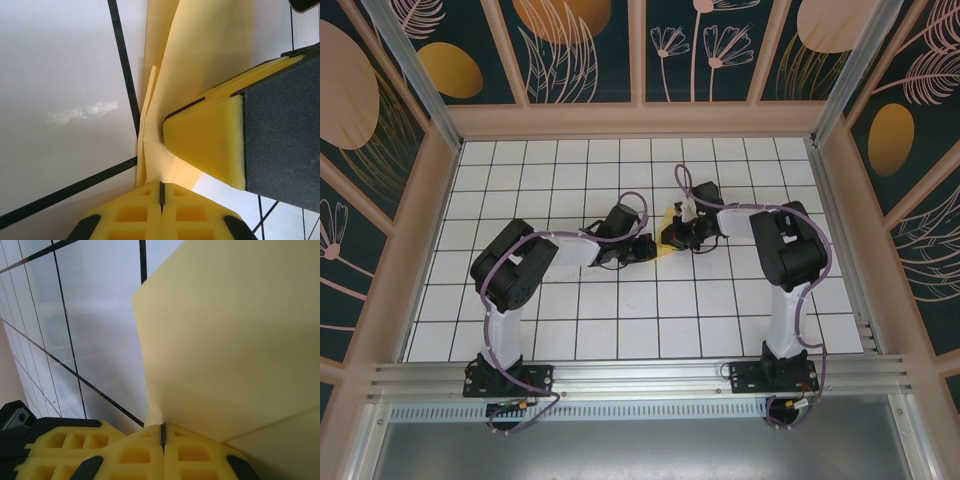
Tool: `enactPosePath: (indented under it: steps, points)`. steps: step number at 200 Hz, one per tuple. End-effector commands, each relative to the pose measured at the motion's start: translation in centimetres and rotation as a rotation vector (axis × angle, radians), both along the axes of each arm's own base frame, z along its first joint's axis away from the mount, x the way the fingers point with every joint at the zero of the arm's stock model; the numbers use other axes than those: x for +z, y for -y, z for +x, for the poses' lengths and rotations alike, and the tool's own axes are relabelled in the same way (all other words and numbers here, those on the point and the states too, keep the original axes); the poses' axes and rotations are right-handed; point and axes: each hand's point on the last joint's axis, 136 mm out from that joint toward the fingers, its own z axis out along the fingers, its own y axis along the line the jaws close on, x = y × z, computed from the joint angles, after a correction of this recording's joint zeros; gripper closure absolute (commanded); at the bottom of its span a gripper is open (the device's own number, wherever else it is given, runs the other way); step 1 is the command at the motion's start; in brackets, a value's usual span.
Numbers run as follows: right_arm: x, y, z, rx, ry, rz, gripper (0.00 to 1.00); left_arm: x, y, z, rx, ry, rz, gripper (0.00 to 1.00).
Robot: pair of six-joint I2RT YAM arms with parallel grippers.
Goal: Fold a paper plane with a square sheet of paper (pick it up from the middle)
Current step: Fourth fold the wing at the center of the table.
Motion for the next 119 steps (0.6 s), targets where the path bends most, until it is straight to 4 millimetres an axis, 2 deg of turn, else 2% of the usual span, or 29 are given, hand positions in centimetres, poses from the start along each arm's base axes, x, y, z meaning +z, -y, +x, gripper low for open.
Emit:
enactPosePath:
  steps: [1, 10, 44, 75, 119]
  points:
    - [-2.7, 3.1, 3.2, -0.079, 0.068, -0.113, 0.96, -5.8, -5.0, -4.1, 0.016, -0.167, 0.221, 1.00]
    - [-2.5, 3.6, 3.9, -0.090, 0.087, -0.117, 0.96, -6.3, -5.4, -4.7, 0.014, -0.180, 0.232, 1.00]
    - [-1.9, 5.5, 6.3, -0.147, 0.142, -0.121, 0.96, -6.1, -5.5, -4.9, 0.013, -0.181, 0.227, 1.00]
    - [-2.6, 7.5, 8.2, -0.198, 0.133, -0.147, 0.96, -6.2, -5.5, -5.0, 0.010, -0.186, 0.226, 1.00]
    - [-2.6, 9.5, 10.5, -0.256, 0.144, -0.174, 0.96, -6.2, -5.4, -5.1, 0.005, -0.189, 0.224, 1.00]
